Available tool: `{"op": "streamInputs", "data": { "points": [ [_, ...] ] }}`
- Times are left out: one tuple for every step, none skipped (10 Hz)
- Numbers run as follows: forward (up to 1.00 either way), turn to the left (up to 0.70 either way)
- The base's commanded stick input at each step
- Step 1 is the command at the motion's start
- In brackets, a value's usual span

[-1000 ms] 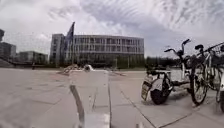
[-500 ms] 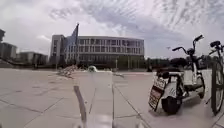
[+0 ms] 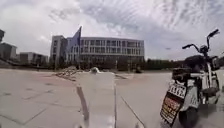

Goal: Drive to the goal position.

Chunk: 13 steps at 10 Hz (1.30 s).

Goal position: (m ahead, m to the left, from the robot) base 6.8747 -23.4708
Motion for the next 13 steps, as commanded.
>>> {"op": "streamInputs", "data": {
  "points": [
    [0.7, 0.0],
    [0.7, -0.04],
    [0.7, -0.11],
    [0.7, -0.14],
    [0.7, -0.14],
    [0.7, -0.14],
    [0.7, -0.14],
    [0.7, -0.14],
    [0.7, -0.14],
    [0.7, -0.14],
    [0.7, -0.14],
    [0.7, -0.14],
    [0.7, -0.14]
  ]
}}
